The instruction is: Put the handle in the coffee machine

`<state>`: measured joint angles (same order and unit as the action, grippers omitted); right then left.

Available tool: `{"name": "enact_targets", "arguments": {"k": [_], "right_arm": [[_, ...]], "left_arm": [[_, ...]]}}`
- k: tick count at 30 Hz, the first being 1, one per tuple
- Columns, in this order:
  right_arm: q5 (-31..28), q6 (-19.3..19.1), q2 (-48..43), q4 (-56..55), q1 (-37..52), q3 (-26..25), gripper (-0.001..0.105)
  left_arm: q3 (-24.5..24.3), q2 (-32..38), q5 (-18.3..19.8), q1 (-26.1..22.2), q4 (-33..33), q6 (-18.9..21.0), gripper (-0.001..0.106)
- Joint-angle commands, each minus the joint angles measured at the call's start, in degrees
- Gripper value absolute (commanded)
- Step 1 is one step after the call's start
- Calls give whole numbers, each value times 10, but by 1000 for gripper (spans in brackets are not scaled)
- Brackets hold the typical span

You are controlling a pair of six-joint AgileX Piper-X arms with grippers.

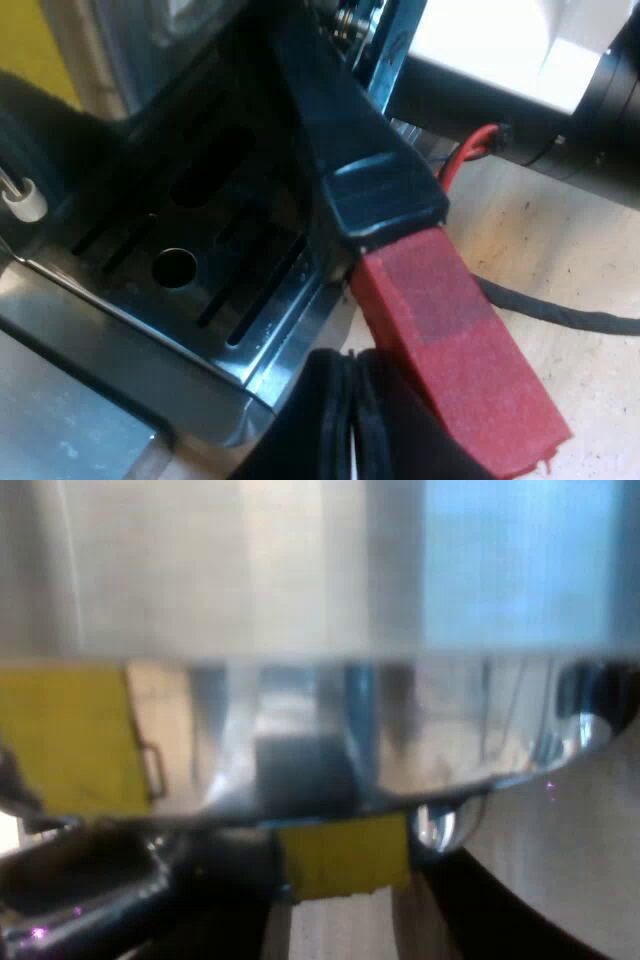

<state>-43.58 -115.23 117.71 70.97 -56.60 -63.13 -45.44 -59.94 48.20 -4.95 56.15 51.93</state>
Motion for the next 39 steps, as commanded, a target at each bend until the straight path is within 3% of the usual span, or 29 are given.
{"name": "enact_targets", "arguments": {"k": [1,6,12,17,22,32,39], "right_arm": [[6,-3,-25,72,4,-16,28],[6,-5,-25,72,4,-16,28],[-33,-7,-25,62,0,-16,28],[-42,-13,-25,44,-12,-16,28],[-46,-20,-25,14,-31,-15,28],[-82,-20,-33,-41,-55,-14,28],[-76,32,-41,-100,-56,-14,28]], "left_arm": [[-4,3,15,31,20,1,0],[-4,3,15,48,29,1,0],[-4,23,78,53,70,5,0],[-2,35,88,53,73,5,0],[-2,34,127,53,97,5,0],[-1,34,127,53,98,-1,0],[-1,34,127,53,97,-12,0]]}}
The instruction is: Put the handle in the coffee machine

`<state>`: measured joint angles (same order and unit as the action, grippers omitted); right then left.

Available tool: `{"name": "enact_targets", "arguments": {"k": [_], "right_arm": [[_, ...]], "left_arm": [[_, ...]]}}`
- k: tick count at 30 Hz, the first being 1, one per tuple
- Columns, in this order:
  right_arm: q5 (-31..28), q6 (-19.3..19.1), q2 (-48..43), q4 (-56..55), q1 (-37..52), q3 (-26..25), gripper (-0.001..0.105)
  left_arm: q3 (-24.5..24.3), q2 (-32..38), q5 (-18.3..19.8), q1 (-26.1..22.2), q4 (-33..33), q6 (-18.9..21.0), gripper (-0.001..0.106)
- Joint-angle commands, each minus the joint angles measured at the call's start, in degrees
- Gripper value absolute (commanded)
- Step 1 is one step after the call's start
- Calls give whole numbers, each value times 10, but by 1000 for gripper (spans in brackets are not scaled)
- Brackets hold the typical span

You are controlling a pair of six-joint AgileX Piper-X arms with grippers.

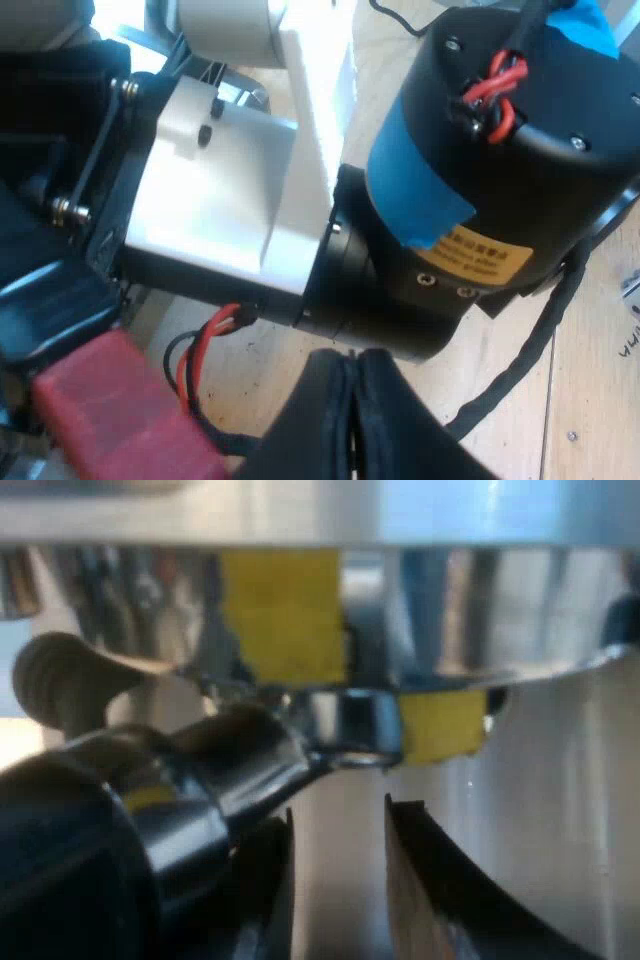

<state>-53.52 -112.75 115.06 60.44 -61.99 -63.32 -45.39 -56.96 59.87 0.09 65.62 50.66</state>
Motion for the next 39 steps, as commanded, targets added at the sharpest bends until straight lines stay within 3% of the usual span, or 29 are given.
{"name": "enact_targets", "arguments": {"k": [1,8,11,16,24,31,34,36,39], "right_arm": [[28,6,-15,6,-2,-12,28],[36,6,-15,11,2,-12,28],[37,2,-15,37,13,-12,28],[62,-19,-26,84,39,-12,28],[68,-32,-48,66,40,-12,28],[69,-32,-48,66,41,-12,28],[71,-32,-48,66,41,-12,28],[71,-32,-48,66,41,-12,28],[71,-31,-48,66,41,-12,28]], "left_arm": [[-1,5,11,2,3,0,0],[-4,7,9,2,2,-13,0],[-5,22,-12,-6,-7,-18,0],[-5,49,-25,-36,-23,-17,0],[-7,50,-25,-91,-29,-17,0],[-48,50,-21,-140,-29,-17,0],[-74,49,-33,-168,-70,1,0],[-75,44,-69,-174,-112,35,0],[-77,12,-88,-174,-155,40,0]]}}
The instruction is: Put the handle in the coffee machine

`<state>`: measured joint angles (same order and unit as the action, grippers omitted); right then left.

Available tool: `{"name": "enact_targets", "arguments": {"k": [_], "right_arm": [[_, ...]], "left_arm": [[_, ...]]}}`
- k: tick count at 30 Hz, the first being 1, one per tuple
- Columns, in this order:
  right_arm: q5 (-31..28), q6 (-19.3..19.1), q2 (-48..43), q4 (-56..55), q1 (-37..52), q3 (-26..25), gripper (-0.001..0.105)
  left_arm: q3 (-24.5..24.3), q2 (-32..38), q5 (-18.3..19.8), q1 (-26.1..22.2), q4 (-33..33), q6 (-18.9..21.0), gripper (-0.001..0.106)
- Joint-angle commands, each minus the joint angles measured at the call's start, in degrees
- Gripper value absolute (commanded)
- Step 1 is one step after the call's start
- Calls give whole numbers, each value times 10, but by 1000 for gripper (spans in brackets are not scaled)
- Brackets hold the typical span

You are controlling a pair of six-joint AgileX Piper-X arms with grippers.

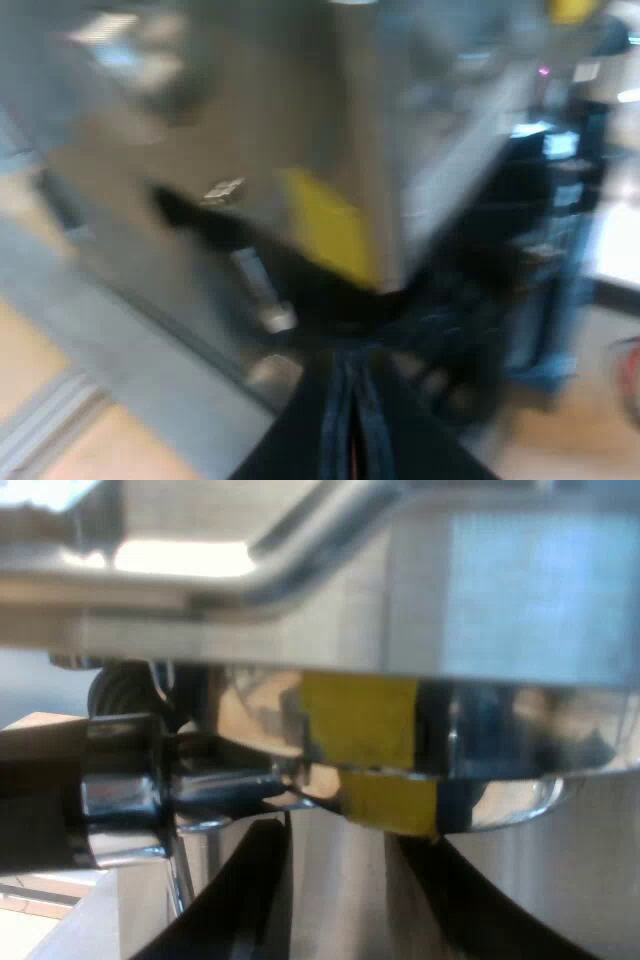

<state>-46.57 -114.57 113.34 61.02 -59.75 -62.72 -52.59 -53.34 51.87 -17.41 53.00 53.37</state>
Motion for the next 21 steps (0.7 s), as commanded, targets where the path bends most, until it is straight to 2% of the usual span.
{"name": "enact_targets", "arguments": {"k": [1,9,13,15,18,21], "right_arm": [[1,-13,-31,60,18,-18,28],[6,-13,-39,60,18,-18,28],[6,-14,-39,60,21,-18,28],[6,-14,-39,60,22,-18,28],[6,-14,-39,60,22,-18,28],[6,-14,-39,60,22,-18,28]], "left_arm": [[-6,-37,-8,3,-31,13,0],[-45,-182,-29,4,-29,9,0],[-60,-223,-33,16,-6,-19,0],[-61,-245,-53,38,19,-45,0],[-61,-259,-66,66,51,-75,0],[-61,-260,-70,90,76,-89,0]]}}
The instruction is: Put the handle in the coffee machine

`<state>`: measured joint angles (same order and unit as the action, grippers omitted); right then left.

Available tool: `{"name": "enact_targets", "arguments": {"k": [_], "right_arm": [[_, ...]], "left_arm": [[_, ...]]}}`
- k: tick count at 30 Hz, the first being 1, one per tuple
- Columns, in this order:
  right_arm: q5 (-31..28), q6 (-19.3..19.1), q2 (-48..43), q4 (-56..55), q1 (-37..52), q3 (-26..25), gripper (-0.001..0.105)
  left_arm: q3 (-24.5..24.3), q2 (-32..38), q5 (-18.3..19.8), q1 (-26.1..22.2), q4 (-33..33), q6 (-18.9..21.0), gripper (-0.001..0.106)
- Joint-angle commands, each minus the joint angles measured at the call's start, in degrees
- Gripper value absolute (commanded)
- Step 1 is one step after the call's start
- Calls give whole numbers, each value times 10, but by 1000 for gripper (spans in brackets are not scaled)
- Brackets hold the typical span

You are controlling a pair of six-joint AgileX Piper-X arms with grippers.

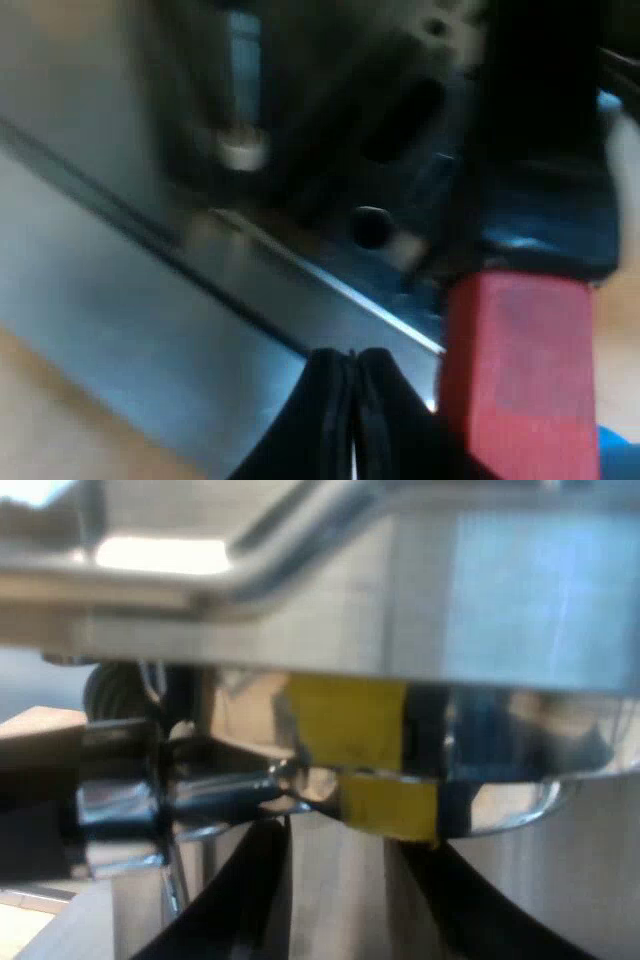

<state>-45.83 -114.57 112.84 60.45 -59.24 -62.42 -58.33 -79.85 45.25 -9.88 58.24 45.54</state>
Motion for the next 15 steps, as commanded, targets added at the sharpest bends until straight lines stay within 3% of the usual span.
{"name": "enact_targets", "arguments": {"k": [1,8,15], "right_arm": [[-2,-14,-34,66,17,-21,28],[-2,-14,-34,66,17,-21,28],[-2,-14,-34,66,17,-21,28]], "left_arm": [[-4,7,-4,17,26,-11,0],[-4,28,3,37,108,-45,0],[8,33,52,83,141,-44,0]]}}
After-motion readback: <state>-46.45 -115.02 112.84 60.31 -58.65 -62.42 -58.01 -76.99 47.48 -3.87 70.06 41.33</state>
